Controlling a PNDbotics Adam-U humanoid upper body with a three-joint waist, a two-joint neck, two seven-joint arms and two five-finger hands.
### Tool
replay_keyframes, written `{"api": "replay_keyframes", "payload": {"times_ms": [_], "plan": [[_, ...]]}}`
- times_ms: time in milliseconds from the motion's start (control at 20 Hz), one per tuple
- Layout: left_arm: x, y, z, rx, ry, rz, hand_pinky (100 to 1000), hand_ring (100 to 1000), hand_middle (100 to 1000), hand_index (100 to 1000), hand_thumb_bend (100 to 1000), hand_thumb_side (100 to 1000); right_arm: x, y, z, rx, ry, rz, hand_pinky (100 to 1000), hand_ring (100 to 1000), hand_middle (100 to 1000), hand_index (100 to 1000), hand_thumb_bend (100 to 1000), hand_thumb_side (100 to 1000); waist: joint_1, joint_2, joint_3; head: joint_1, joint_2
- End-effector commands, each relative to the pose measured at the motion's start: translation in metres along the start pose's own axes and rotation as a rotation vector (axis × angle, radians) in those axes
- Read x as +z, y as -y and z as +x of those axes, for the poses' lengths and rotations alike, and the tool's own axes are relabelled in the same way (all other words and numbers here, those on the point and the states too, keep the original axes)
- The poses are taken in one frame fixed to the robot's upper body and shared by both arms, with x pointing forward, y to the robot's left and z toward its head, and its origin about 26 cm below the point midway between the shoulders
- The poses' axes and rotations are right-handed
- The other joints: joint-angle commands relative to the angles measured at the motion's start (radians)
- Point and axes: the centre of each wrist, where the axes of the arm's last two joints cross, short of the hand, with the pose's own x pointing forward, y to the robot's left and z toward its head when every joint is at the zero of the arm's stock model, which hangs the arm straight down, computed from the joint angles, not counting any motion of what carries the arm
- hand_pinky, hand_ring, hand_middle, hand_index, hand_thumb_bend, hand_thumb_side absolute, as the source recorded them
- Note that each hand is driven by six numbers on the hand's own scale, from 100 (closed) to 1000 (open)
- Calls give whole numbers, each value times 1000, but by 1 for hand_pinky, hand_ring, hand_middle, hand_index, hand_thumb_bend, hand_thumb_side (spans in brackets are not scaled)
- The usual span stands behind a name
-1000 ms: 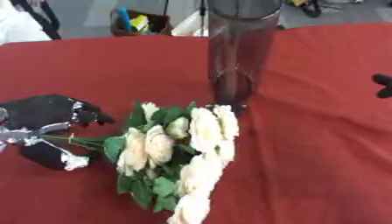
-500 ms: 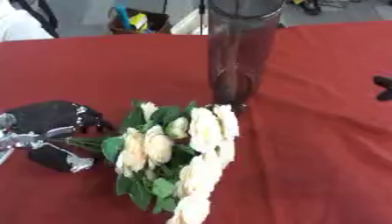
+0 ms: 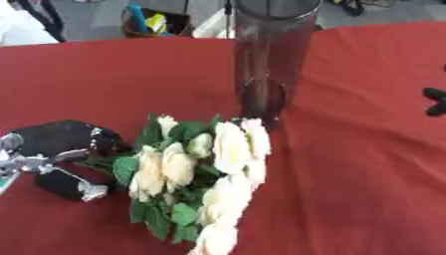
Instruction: Arrange flowers into the vase.
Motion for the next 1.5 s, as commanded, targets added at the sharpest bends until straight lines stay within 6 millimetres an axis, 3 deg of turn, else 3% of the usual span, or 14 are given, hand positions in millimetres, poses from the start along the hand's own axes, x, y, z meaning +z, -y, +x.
{"api": "replay_keyframes", "payload": {"times_ms": [50, 350, 450, 600, 900, 1050, 1300, 1500], "plan": [[1, -3, -3, -16, -3, -8, 426, 573, 678, 886, 234, 770, -5, 2, 5, 13, 24, 2, 854, 1000, 522, 677, 100, 935, -2, -17, -1, 2, -12], [-1, -1, -2, -3, -1, 16, 357, 511, 621, 849, 223, 747, -4, 1, 5, 11, 19, 7, 856, 1000, 520, 674, 100, 934, -2, -15, -1, 2, -13], [-2, 2, -4, 6, -7, 11, 362, 509, 615, 833, 218, 739, -4, 1, 5, 11, 20, 7, 856, 1000, 520, 674, 100, 934, -3, -14, -3, 3, -13], [-3, 6, -5, 21, -6, 14, 461, 553, 652, 797, 208, 722, -4, 1, 5, 12, 20, 7, 856, 1000, 519, 674, 100, 934, -4, -12, -5, 2, -14], [-3, 9, -6, 30, 0, 12, 432, 516, 608, 770, 197, 698, -4, 1, 5, 12, 14, 11, 856, 1000, 517, 673, 100, 934, -3, -11, -3, -1, -15], [-3, 12, -7, 41, -3, 24, 376, 468, 559, 721, 151, 628, -3, 1, 5, 13, 14, 11, 857, 1000, 517, 672, 100, 934, -4, -9, -5, -2, -17], [-4, 13, -9, 51, -20, 112, 195, 323, 449, 607, 100, 416, -3, 0, 5, 11, 12, 13, 858, 1000, 517, 666, 100, 934, -4, -8, -5, -2, -19], [-6, 18, -11, 46, -38, 150, 156, 284, 420, 590, 100, 399, -3, 0, 5, 12, 12, 15, 859, 1000, 516, 665, 100, 935, -4, -6, -6, -1, -17]]}}
